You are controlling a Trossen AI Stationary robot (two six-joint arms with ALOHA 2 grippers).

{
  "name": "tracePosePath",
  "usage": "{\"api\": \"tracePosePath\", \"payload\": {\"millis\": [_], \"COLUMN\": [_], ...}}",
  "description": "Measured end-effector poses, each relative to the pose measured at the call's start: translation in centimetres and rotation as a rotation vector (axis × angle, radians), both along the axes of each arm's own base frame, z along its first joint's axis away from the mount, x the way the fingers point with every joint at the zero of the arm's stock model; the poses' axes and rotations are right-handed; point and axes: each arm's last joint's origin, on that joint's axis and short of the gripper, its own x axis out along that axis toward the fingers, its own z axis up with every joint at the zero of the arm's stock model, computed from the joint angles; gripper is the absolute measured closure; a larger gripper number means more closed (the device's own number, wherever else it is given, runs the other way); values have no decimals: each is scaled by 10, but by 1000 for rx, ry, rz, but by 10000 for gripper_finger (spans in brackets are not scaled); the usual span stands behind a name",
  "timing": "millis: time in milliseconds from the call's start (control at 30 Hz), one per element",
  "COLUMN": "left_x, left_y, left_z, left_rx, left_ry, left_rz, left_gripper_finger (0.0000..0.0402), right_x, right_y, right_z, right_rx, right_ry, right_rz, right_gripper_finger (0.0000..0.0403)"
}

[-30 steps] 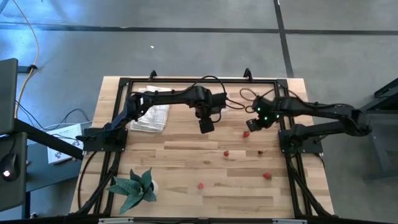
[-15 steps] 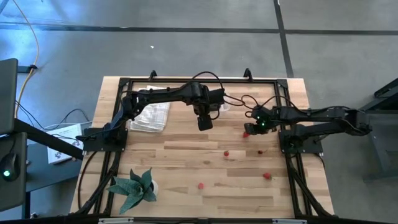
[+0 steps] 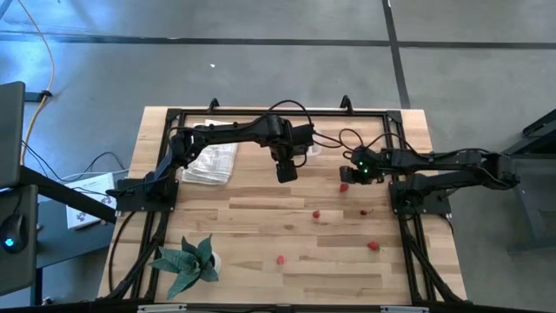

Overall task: Pick and placing Produce into tupperware
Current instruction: Put the top red strawberry into the transparent container

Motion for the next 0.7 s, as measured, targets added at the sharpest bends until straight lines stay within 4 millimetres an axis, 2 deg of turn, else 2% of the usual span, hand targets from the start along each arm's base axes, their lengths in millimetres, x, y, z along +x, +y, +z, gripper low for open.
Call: {"api": "tracePosePath", "payload": {"millis": [700], "left_x": [1], "left_y": [0], "left_z": [0], "left_rx": [2], "left_ry": [-6], "left_rz": [0], "left_gripper_finger": [238], "right_x": [0], "right_y": [-1], "right_z": [-5], "right_rx": [62], "right_ry": [37], "right_rz": [-155], "right_gripper_finger": [245]}}
